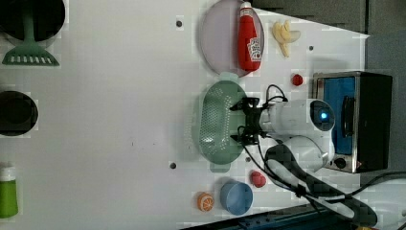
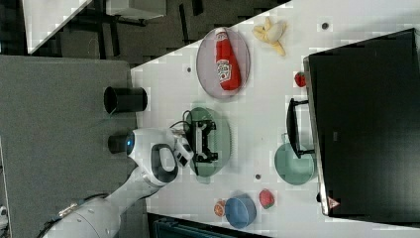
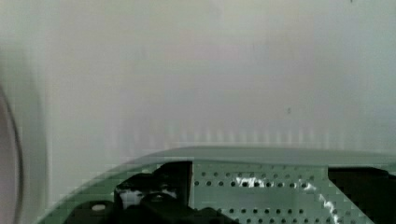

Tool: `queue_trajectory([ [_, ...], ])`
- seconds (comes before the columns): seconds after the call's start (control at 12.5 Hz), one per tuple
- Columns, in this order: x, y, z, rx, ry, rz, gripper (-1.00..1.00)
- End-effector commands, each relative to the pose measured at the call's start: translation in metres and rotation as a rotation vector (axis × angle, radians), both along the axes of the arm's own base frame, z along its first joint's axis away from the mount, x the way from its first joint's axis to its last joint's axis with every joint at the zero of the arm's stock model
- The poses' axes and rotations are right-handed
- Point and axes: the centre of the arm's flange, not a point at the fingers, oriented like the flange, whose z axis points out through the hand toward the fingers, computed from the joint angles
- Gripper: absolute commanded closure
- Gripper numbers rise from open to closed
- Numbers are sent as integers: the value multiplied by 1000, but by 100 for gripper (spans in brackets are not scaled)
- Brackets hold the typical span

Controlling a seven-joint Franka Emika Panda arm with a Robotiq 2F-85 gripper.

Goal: Drag strainer left to right.

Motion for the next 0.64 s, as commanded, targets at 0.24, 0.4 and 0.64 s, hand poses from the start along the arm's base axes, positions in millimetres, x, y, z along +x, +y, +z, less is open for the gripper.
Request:
queue_trajectory([
  [0.24, 5, -79, -3, -11, 12, 102, -100],
  [0.4, 6, -101, -3, -23, 14, 91, -100],
  [0.64, 6, -125, -2, -38, 16, 61, -100],
])
